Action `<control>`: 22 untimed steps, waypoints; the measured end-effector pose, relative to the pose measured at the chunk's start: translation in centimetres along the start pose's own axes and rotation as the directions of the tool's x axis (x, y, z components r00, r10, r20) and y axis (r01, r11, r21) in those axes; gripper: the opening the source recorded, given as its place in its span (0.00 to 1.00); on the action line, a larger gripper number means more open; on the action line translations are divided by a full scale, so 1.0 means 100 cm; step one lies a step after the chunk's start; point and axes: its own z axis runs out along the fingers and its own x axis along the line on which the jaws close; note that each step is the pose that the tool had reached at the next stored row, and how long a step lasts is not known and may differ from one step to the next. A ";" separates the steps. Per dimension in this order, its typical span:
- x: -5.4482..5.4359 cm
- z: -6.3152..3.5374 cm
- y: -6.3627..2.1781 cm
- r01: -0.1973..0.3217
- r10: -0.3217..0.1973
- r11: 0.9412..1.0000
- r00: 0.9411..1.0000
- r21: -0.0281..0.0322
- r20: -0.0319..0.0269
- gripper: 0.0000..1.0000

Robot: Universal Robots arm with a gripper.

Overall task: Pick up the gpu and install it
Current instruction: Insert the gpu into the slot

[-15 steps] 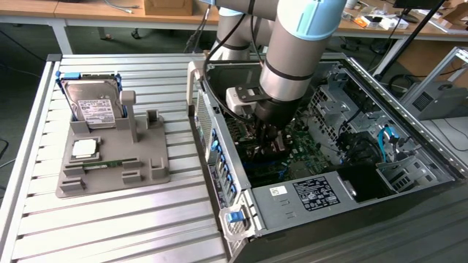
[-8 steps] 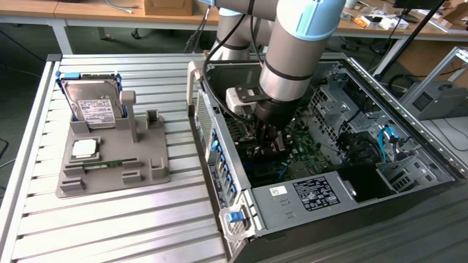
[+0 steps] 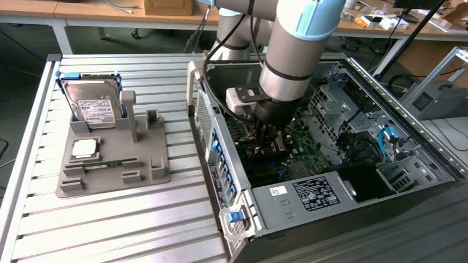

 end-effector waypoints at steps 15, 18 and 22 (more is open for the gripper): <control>-0.002 -0.0028 -0.0001 0.001 -0.001 1.000 1.000 0.000 -0.020 0.27; -0.002 -0.0026 0.0000 0.001 -0.001 1.000 1.000 0.000 -0.017 0.27; -0.003 -0.0024 0.0000 0.001 -0.001 1.000 1.000 0.000 -0.017 0.27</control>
